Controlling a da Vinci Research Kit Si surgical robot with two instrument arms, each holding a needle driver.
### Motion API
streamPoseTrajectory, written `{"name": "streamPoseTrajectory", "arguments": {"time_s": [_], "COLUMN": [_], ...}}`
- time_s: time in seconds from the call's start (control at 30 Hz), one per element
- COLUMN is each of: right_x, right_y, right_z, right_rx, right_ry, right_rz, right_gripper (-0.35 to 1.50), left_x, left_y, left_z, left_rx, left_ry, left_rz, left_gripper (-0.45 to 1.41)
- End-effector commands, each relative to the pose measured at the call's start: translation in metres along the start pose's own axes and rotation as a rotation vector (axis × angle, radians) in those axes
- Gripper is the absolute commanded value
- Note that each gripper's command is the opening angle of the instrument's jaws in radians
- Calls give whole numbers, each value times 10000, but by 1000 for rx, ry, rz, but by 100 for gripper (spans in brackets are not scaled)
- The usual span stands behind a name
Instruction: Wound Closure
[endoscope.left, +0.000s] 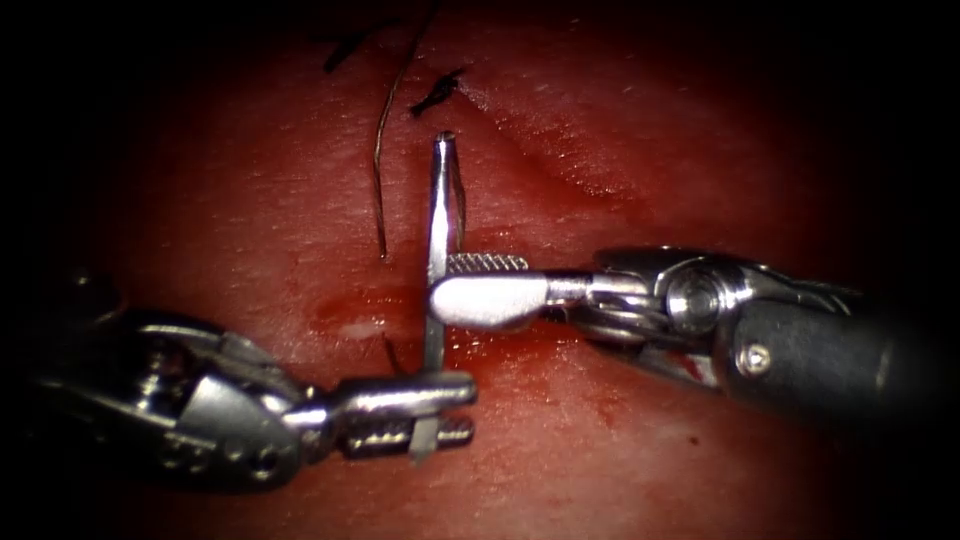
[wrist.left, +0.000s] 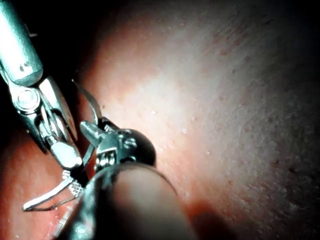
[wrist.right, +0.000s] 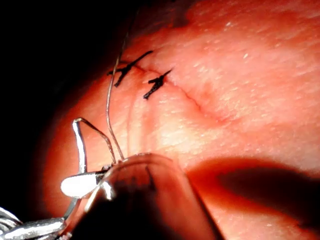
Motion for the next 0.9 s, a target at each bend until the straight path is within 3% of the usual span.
{"name": "streamPoseTrajectory", "arguments": {"time_s": [0.03,0.17,0.33,0.37,0.47,0.77,0.8,0.87,0.9], "right_x": [4,6,7,7,1,6,8,10,13], "right_y": [3,1,2,2,3,6,7,9,10], "right_z": [14,18,18,18,20,18,16,13,10], "right_rx": [2,5,-22,-28,-56,-85,-88,-90,-89], "right_ry": [1,5,-6,-13,-45,-28,-26,-13,-7], "right_rz": [-5,-3,-2,-2,-5,-22,-57,-93,-122], "right_gripper": [106,101,72,57,-35,-35,-35,-35,-35], "left_x": [1,2,1,1,1,-1,-1,-3,-4], "left_y": [-1,-1,-1,-1,-1,-2,-1,1,2], "left_z": [8,7,7,7,8,9,8,5,3], "left_rx": [2,7,12,11,11,27,29,34,36], "left_ry": [2,5,9,10,11,16,13,10,9], "left_rz": [6,12,24,24,24,24,29,-85,-140], "left_gripper": [-45,-45,-45,-45,-45,-45,-32,19,36]}}
